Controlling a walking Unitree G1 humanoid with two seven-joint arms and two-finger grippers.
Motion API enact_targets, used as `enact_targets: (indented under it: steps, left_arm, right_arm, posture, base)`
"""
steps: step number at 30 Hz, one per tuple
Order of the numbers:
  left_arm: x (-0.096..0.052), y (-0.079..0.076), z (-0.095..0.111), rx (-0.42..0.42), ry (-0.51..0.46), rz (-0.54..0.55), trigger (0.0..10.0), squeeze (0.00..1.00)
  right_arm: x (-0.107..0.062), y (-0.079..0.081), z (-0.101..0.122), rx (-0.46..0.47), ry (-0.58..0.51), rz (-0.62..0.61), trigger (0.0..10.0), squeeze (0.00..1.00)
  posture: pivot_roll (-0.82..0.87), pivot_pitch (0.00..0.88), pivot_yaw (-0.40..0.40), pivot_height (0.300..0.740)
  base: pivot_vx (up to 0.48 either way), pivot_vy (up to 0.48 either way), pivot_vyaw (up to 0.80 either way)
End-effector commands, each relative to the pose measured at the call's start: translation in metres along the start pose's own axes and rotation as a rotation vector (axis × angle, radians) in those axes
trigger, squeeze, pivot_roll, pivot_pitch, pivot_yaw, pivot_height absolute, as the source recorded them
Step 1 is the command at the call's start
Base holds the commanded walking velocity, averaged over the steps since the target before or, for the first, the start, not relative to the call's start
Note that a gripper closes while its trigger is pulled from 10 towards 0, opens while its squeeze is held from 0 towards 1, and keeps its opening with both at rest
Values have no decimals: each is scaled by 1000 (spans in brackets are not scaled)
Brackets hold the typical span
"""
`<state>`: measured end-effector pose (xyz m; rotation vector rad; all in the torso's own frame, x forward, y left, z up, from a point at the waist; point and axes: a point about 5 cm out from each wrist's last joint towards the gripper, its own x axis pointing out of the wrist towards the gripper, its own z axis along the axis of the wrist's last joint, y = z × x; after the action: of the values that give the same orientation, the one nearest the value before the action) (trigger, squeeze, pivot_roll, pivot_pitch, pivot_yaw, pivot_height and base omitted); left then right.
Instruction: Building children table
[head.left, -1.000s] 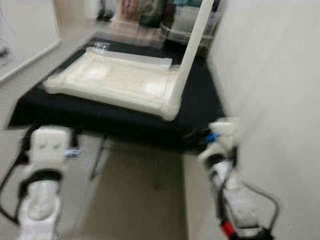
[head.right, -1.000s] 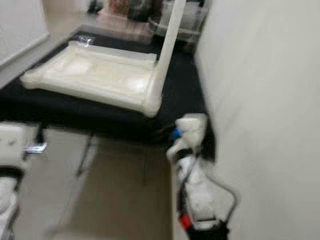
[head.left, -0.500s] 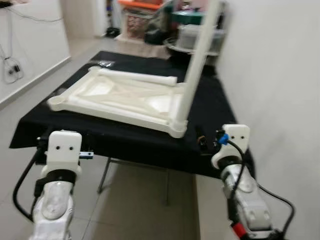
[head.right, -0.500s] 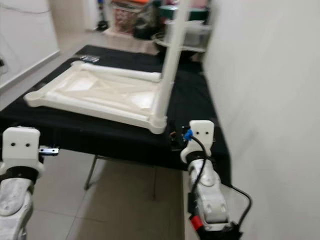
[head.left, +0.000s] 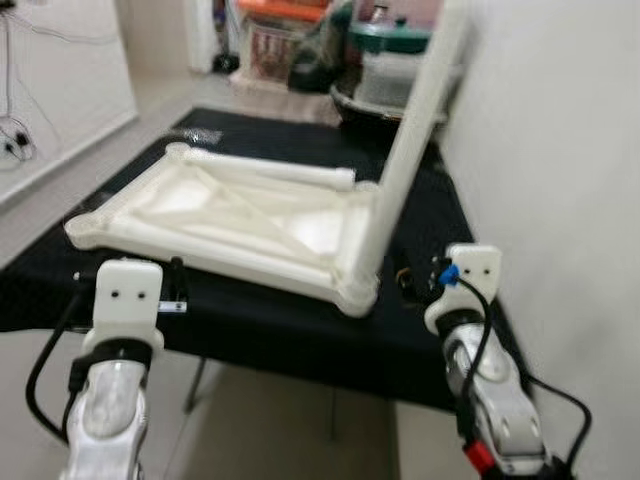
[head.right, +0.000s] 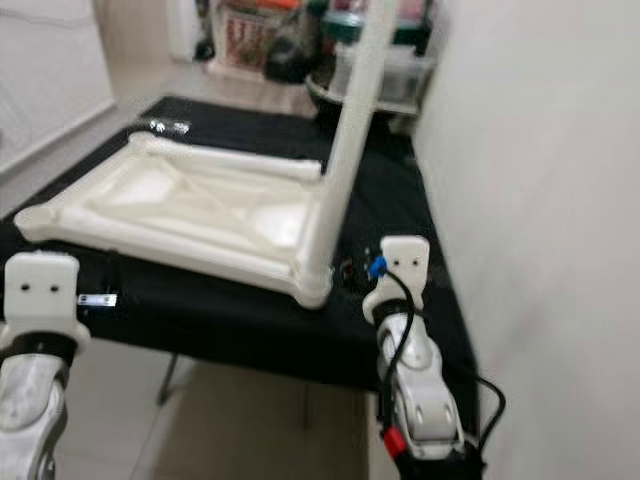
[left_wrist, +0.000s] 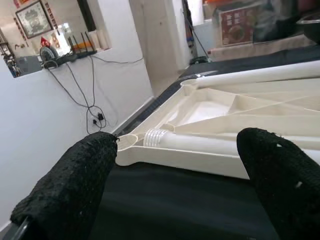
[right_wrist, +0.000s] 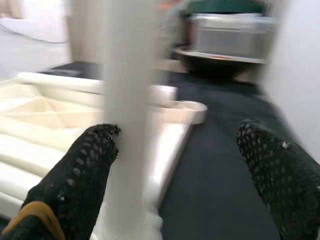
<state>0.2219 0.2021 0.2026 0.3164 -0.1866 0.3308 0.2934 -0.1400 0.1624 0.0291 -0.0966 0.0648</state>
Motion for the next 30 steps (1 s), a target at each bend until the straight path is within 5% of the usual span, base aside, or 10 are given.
enact_targets:
  steps: [1,15,18,24,25,28,29,30]
  left_arm:
    - [-2,-7,2,-27,1,-35,10000,0]
    - [-3,-11,3,-43,-4,-51,10000,0]
    - [-4,-13,2,-43,2,-58,10000,0]
    - [-6,-15,0,-54,12,-69,10000,0]
    - [-8,-17,0,-63,20,-84,10000,0]
    - [-10,-18,-1,-69,25,-95,10000,0]
    - [-17,-32,-3,-126,42,-222,10000,0]
    - [-17,-32,-3,-126,42,-222,10000,0]
  right_arm:
    - [-3,-16,-1,-29,5,-59,10000,0]
    - [-3,-18,-5,-8,26,-61,10000,0]
    - [-3,-5,-7,93,44,68,10000,0]
    - [3,-5,-2,128,32,161,10000,0]
    - [7,-11,0,131,26,188,10000,1000]
    - [9,-15,2,132,22,202,10000,1000]
    - [14,-24,2,107,30,235,10000,1000]
    - [14,-24,2,107,30,235,10000,1000]
  posture:
    - [113,49,-140,740]
    - [114,48,-142,740]
    - [112,51,-140,740]
    - [114,56,-144,740]
    - [114,62,-144,740]
    - [114,62,-145,740]
    - [116,70,-143,740]
    - [116,70,-143,740]
  base:
    - [0,0,0]
    - [0,0,0]
    - [0,0,0]
    - [0,0,0]
    - [0,0,0]
    - [0,0,0]
    - [0,0,0]
    - [0,0,0]
